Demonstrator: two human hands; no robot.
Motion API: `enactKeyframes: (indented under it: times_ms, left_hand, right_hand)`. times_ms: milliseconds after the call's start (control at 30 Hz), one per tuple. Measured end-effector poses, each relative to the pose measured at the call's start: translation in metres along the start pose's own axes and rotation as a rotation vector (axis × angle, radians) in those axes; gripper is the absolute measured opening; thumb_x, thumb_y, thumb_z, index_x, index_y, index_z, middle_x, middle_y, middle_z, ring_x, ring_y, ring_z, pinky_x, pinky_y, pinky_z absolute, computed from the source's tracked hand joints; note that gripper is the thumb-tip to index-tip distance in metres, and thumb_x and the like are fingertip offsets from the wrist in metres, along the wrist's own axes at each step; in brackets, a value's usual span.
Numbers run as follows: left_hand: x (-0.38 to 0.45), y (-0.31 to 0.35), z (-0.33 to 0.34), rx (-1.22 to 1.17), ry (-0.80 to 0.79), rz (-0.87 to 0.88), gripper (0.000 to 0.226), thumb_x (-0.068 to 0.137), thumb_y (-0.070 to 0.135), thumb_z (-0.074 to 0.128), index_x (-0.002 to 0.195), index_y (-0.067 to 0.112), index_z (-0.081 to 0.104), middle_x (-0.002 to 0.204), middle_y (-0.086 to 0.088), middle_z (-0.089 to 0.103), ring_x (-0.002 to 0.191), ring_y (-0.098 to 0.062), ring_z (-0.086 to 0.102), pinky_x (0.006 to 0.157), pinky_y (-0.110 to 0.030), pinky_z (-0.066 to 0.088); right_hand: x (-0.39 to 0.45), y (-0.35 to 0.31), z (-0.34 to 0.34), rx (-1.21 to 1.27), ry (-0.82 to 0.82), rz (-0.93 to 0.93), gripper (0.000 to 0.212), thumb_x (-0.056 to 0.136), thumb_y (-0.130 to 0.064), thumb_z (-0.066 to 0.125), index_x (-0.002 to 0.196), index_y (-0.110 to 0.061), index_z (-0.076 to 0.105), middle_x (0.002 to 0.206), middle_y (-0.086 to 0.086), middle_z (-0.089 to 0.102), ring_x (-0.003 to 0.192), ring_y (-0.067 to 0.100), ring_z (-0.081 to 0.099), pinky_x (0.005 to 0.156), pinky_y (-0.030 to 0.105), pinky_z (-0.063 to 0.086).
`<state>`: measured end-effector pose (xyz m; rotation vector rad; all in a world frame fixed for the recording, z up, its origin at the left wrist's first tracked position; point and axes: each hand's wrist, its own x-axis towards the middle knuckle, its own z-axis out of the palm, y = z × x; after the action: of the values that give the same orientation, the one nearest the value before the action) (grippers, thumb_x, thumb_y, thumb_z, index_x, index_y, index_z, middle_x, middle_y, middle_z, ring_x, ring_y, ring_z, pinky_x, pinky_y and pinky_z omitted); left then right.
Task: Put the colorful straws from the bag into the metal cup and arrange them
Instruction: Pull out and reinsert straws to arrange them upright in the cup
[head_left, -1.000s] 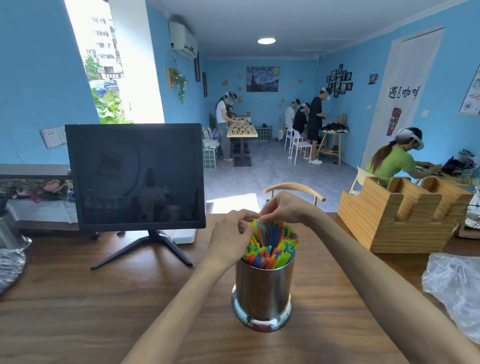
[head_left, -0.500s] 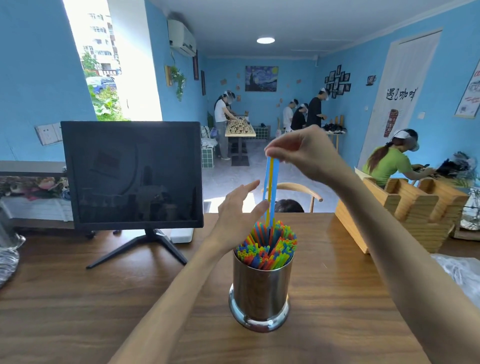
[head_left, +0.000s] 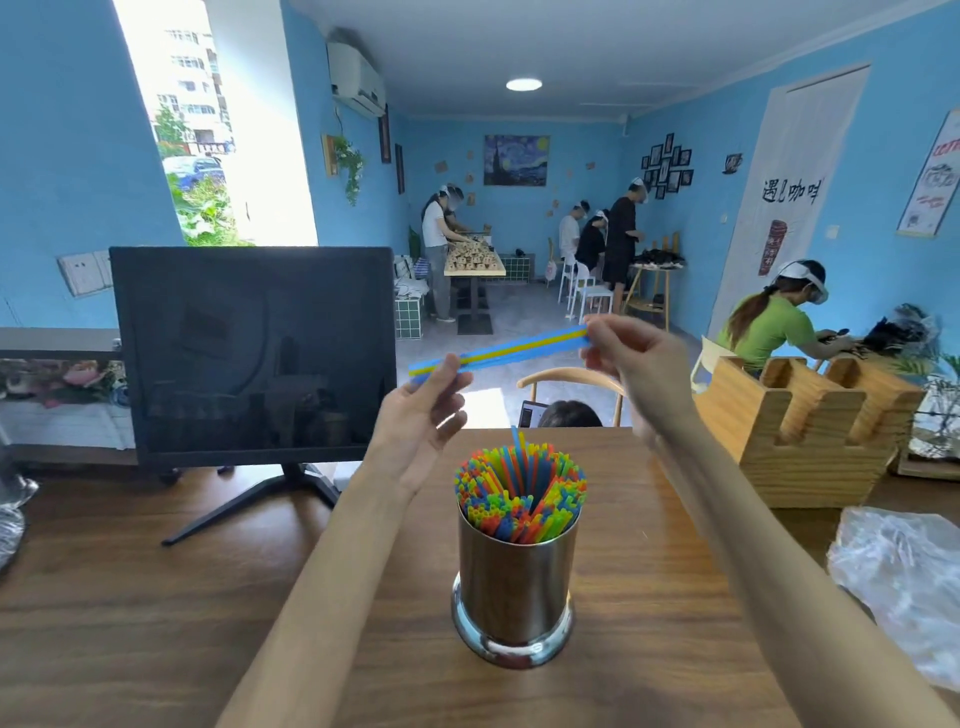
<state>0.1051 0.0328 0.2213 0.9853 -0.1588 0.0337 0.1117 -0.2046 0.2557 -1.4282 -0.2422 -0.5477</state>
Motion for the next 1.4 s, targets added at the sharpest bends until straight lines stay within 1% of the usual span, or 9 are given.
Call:
enactKeyframes:
  times_ms: [233,400,533,633,800,1033,1200,1300,1400]
  left_hand:
    - [0.009,0.007,0.021,0.14,0.124,0.276,0.018,0.095,0.031,0.07,0.091,0.021,0.083,0.065,0.007,0.049,0.065,-0.009,0.05,0.066,-0.021,0.055]
    - [0.01,0.0,0.033,0.491,0.035,0.42,0.019,0.094,0.03,0.071,0.098,0.014,0.082,0.095,0.003,0.076,0.083,-0.002,0.068,0.071,-0.02,0.057]
    - [0.003,-0.01,0.027,0.621,-0.08,0.368,0.008,0.094,0.02,0.073,0.091,0.024,0.078,0.083,0.002,0.08,0.077,-0.018,0.077,0.075,-0.033,0.064]
    - [0.0,-0.024,0.013,0.803,-0.142,0.332,0.019,0.093,0.021,0.075,0.102,0.038,0.072,0.081,0.004,0.079,0.078,-0.02,0.077,0.082,-0.046,0.063]
    - [-0.002,-0.041,-0.008,1.114,-0.232,0.451,0.07,0.096,0.034,0.069,0.144,0.067,0.03,0.072,0.009,0.072,0.064,-0.009,0.067,0.068,-0.025,0.057]
    - [-0.005,-0.049,-0.011,1.301,-0.288,0.397,0.026,0.094,0.036,0.071,0.119,0.043,0.073,0.109,0.013,0.069,0.097,0.002,0.059,0.085,-0.025,0.053]
    - [-0.007,-0.048,-0.005,1.418,-0.342,0.351,0.026,0.101,0.04,0.062,0.12,0.032,0.076,0.135,0.008,0.062,0.126,-0.008,0.045,0.107,-0.031,0.037]
    - [-0.008,-0.046,0.002,1.243,-0.248,0.316,0.021,0.099,0.037,0.064,0.115,0.034,0.077,0.126,0.012,0.062,0.113,0.005,0.049,0.095,-0.009,0.035]
    - [-0.009,-0.041,0.011,1.055,-0.008,0.327,0.018,0.095,0.037,0.068,0.079,0.03,0.073,0.087,0.02,0.066,0.088,0.005,0.057,0.077,-0.023,0.043]
  right_hand:
    - [-0.055,0.048,0.01,-0.192,-0.194,0.028,0.008,0.086,-0.007,0.08,0.088,-0.015,0.078,0.074,0.002,0.076,0.066,0.007,0.068,0.067,0.02,0.055]
    - [-0.061,0.059,0.011,-0.526,-0.462,-0.027,0.013,0.082,-0.018,0.086,0.082,-0.023,0.074,0.076,-0.01,0.073,0.073,-0.004,0.063,0.073,0.013,0.045]
    - [-0.043,0.056,0.005,-0.475,-0.495,0.012,0.005,0.086,-0.03,0.082,0.084,-0.029,0.077,0.086,-0.014,0.076,0.082,-0.005,0.068,0.077,0.009,0.047]
    - [-0.027,0.06,0.007,-0.416,-0.403,0.055,0.017,0.092,-0.03,0.077,0.107,-0.034,0.072,0.101,-0.013,0.075,0.093,0.007,0.071,0.08,0.021,0.057]
    - [-0.016,0.074,0.021,-0.695,-0.525,0.042,0.039,0.093,-0.035,0.075,0.13,-0.032,0.065,0.102,-0.015,0.068,0.089,0.002,0.066,0.073,0.015,0.05]
    - [-0.01,0.082,0.019,-0.758,-0.442,-0.066,0.008,0.086,-0.018,0.082,0.093,-0.016,0.083,0.077,-0.014,0.072,0.072,-0.011,0.066,0.065,0.008,0.047]
    - [-0.001,0.058,0.015,-0.697,-0.395,-0.097,0.015,0.09,-0.019,0.079,0.105,-0.018,0.079,0.092,-0.005,0.076,0.081,0.009,0.072,0.079,0.033,0.061]
    - [0.005,0.029,0.016,-0.672,-0.337,-0.183,0.031,0.093,-0.017,0.075,0.122,-0.026,0.071,0.091,-0.007,0.073,0.08,0.011,0.072,0.073,0.031,0.061]
    - [0.01,-0.005,0.019,-0.583,-0.184,-0.322,0.026,0.093,-0.015,0.073,0.115,-0.029,0.071,0.088,-0.011,0.07,0.079,0.011,0.072,0.074,0.027,0.062]
